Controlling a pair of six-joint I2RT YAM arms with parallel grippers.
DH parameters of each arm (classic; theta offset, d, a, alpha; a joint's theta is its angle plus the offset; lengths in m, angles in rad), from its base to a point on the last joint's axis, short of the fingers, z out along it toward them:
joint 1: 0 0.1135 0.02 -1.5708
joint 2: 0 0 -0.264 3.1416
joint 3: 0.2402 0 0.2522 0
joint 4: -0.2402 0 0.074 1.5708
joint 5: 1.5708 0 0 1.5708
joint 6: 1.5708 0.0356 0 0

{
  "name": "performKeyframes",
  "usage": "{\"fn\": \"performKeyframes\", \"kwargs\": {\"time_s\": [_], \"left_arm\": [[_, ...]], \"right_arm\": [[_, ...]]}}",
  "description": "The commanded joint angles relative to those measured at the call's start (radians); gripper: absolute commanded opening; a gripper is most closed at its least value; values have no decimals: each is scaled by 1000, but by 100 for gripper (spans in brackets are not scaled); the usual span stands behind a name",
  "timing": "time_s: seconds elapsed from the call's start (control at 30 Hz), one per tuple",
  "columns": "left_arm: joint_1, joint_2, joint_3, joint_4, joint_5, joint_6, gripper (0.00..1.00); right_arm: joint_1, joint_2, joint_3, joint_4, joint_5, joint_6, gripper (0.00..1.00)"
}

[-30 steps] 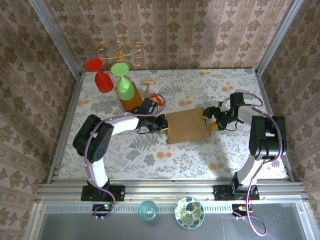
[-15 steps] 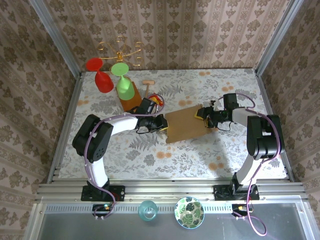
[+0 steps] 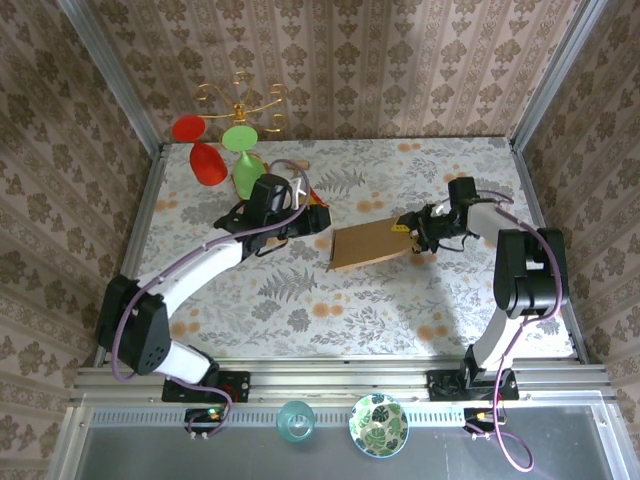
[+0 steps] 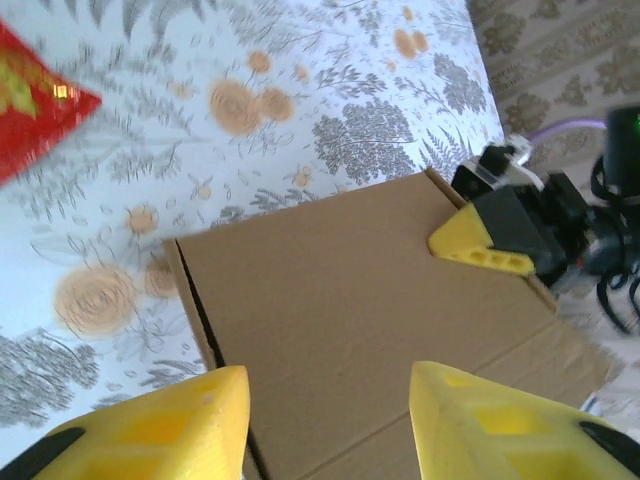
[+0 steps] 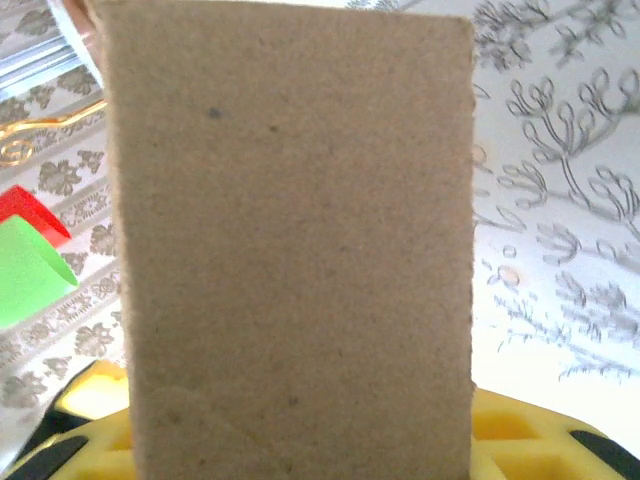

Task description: Fold the paper box

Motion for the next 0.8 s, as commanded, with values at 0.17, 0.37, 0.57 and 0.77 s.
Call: {"fn": "performKeyframes", "kwargs": {"time_s": [0.17,0.37,0.57,0.77], "left_arm": [[-125,-116,22,-225,-74,597,50],[-149,-216,-111,-137,-91,804,65],[-39,-276,-261,11,161,793,74],[-21,-237,-342,153,226,769,75]], "right_arm": [[-25,-7,-41,-218,-63,257,41],[-33,8,-78,-282,-82,292,38],[-50,10,-87,-304,-65,290,38],[-50,61,-63,-305,-73,296,37]]}}
